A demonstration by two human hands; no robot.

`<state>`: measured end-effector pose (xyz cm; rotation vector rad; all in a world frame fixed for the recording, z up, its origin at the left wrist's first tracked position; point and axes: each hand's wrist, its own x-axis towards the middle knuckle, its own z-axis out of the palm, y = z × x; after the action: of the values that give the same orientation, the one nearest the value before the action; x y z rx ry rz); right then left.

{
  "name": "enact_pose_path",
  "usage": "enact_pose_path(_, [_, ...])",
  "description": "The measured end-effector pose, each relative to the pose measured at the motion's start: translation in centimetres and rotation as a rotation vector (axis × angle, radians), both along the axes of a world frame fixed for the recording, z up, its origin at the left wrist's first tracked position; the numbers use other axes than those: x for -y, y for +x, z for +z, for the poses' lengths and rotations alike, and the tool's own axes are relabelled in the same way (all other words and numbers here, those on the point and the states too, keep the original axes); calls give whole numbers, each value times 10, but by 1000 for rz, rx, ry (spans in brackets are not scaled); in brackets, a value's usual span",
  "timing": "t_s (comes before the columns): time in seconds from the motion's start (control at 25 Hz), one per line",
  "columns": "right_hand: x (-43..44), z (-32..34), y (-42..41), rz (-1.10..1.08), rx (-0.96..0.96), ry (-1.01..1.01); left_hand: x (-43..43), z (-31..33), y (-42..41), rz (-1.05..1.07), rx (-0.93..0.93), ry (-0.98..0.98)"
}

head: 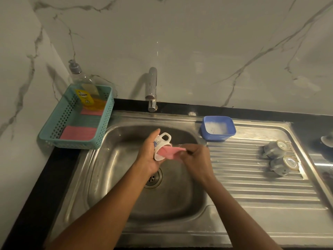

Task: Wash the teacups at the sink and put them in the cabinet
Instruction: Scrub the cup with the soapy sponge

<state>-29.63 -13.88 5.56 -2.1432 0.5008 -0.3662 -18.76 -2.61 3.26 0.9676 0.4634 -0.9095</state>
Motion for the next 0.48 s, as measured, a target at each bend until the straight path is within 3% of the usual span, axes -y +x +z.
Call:
enact_pose_path(0.12, [20,5,-1,-251,-47,198,-5,-3,2,-9,47,72])
enact_pose_path(0.2, [24,18,3,-326,10,198,-4,-2,0,1,109,180])
enact_pose_path(0.36, [-6,33,10,-330,143,-45,2,3,-4,13,211,301])
enact_pose_path(0.48, [-31,15,5,-41,140,-305,4,9,-4,-6,262,373])
